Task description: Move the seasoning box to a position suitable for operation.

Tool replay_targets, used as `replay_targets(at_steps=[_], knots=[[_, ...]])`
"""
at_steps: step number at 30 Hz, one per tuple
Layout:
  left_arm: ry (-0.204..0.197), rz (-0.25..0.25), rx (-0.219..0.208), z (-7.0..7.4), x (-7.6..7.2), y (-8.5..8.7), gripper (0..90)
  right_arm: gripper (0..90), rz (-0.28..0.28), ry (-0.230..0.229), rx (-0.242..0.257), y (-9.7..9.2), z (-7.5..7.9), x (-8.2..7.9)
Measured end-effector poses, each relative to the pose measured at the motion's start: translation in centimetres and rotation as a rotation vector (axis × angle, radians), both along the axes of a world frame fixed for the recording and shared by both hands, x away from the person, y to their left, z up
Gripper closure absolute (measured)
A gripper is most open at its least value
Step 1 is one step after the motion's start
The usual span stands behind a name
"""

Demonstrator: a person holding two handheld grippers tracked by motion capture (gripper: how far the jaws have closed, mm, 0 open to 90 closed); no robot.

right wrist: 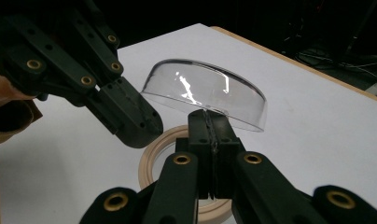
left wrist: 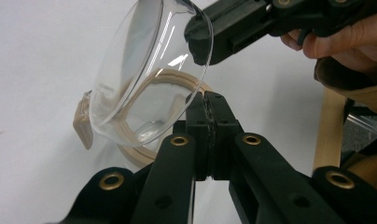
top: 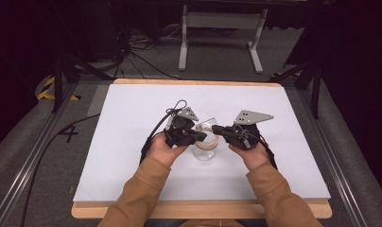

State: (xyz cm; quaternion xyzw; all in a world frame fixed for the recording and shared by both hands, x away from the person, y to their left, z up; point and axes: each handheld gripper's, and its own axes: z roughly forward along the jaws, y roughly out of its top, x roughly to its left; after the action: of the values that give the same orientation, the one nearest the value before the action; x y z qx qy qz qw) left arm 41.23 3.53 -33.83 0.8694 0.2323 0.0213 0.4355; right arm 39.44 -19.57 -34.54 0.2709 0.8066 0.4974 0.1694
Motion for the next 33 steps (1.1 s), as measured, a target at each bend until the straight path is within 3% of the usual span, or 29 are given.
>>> replay_targets(at_steps=[4,9,13,17,24,33], knots=[[-0.012,0.009,-0.01,0.2,0.1,0.2,87.8,89.5,-0.006,0.0,0.001,-0.3,0.0,-0.1],[-0.023,0.046,-0.056,0.4,0.7,0.8,87.8,89.4,-0.018,-0.001,0.021,-1.4,0.2,-0.6],[-0.02,0.064,-0.089,0.5,1.4,1.3,87.9,89.5,-0.046,0.006,0.026,-2.7,0.1,-0.9],[-0.017,0.083,-0.089,0.3,2.0,1.6,87.7,89.4,-0.077,0.014,0.042,-4.5,0.0,-1.3],[-0.009,0.142,-0.126,0.0,2.7,2.6,86.4,89.4,-0.118,0.026,0.067,-6.9,-0.3,-1.6],[-0.021,0.116,-0.155,0.4,2.3,2.9,82.5,89.4,-0.121,0.028,0.067,-7.4,-0.5,-1.7]])
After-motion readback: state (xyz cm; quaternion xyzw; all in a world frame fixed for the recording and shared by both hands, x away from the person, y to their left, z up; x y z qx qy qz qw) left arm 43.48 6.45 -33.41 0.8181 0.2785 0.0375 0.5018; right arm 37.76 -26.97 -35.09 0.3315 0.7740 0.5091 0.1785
